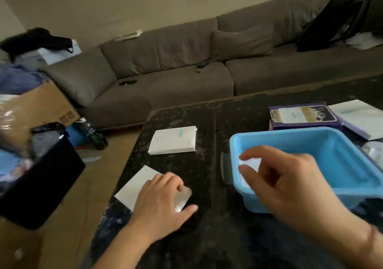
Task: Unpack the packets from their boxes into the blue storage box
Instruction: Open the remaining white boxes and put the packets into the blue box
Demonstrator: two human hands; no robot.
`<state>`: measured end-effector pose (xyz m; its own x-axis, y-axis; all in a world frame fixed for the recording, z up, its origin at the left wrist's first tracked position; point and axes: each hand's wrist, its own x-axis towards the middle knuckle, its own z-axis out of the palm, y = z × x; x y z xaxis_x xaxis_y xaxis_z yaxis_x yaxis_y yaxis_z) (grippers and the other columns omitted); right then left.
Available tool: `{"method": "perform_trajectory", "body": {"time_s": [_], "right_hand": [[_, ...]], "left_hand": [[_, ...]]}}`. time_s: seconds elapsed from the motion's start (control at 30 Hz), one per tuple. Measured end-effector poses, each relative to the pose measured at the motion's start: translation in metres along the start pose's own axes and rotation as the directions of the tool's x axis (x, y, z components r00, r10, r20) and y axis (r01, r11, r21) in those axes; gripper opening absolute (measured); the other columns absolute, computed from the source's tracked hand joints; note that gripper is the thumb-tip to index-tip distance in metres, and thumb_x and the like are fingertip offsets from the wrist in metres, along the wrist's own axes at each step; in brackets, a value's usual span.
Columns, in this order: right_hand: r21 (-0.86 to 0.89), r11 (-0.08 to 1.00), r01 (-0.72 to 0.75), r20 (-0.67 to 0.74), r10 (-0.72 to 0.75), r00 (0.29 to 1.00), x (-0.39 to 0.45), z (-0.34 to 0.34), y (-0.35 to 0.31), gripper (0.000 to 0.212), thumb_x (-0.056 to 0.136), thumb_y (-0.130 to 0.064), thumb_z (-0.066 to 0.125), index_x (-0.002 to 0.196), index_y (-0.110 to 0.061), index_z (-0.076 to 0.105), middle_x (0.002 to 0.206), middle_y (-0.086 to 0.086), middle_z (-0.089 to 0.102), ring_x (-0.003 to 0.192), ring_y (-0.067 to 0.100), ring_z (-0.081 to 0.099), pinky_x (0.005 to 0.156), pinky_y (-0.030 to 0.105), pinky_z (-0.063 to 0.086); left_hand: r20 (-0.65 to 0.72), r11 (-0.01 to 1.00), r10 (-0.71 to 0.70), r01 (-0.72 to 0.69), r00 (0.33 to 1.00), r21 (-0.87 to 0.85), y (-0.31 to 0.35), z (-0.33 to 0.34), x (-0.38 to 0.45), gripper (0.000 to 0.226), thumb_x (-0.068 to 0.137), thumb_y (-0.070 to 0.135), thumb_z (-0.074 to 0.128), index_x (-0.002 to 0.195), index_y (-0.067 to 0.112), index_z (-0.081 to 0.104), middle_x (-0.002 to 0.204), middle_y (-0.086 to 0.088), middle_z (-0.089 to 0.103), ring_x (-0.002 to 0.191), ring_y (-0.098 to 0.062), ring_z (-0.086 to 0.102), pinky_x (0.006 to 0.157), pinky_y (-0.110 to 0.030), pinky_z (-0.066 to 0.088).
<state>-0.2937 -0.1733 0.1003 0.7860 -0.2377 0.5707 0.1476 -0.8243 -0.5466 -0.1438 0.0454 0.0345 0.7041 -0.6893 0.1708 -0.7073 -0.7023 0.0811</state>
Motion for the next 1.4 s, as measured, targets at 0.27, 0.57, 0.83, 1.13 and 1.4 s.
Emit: {"method": "perform_trajectory", "body": {"time_s": [0.27,0.57,0.83,1.13,1.4], "right_hand": [[-0.046,0.990,-0.132,0.441,0.139,0.887,-0.045,0.114,-0.007,0.024,0.090,-0.055,0.053,0.103,-0.038,0.062,0.069,-0.016,0.061,0.068,-0.001,0.059,0.062,0.010,0.042],[-0.085,0.996,0.019,0.514,0.028,0.857,-0.045,0.172,-0.031,0.049,0.096,-0.046,0.041,0.144,-0.045,0.031,0.113,-0.016,0.061,0.101,0.009,0.062,0.081,0.023,0.047],[-0.149,0.979,0.139,0.487,-0.050,0.872,-0.027,0.210,-0.044,0.046,0.099,-0.041,0.036,0.143,-0.041,0.024,0.104,-0.007,0.064,0.088,0.019,0.063,0.073,0.032,0.051],[-0.284,0.913,0.292,0.342,-0.188,0.921,-0.036,0.225,-0.029,0.038,0.073,-0.031,0.080,0.108,-0.027,0.066,0.047,-0.008,0.054,0.031,0.013,0.045,0.035,0.022,0.025],[-0.181,0.929,0.323,0.084,-0.312,0.946,-0.067,0.204,-0.008,0.027,0.084,-0.031,0.053,0.102,-0.024,0.072,0.066,-0.010,0.067,0.047,0.015,0.060,0.035,0.021,0.038]], "left_hand": [[0.043,0.997,0.000,-0.003,0.999,0.077,-0.051,0.026,-0.058,0.036,0.077,0.068,0.053,0.094,0.038,0.043,0.102,0.023,0.047,0.097,-0.003,0.048,0.085,-0.024,0.045],[-0.399,0.985,-0.083,0.014,0.913,-0.174,-0.070,0.030,-0.073,0.046,0.101,0.047,0.041,0.084,0.018,0.072,0.083,0.010,0.073,0.075,0.000,0.069,0.063,0.003,0.042],[-0.442,0.959,-0.138,0.008,0.886,-0.284,-0.075,0.022,-0.079,0.042,0.101,0.044,0.044,0.087,0.014,0.070,0.084,0.005,0.072,0.074,-0.005,0.070,0.062,0.002,0.043],[-0.456,0.976,-0.050,-0.053,0.888,-0.210,-0.074,0.025,-0.079,0.045,0.102,0.043,0.044,0.085,0.012,0.071,0.089,0.002,0.075,0.085,-0.010,0.073,0.065,0.004,0.038],[-0.478,0.972,-0.041,-0.077,0.878,-0.224,-0.072,0.039,-0.074,0.037,0.098,0.044,0.050,0.086,0.015,0.070,0.092,0.003,0.075,0.091,-0.008,0.071,0.063,-0.007,0.054]]}}
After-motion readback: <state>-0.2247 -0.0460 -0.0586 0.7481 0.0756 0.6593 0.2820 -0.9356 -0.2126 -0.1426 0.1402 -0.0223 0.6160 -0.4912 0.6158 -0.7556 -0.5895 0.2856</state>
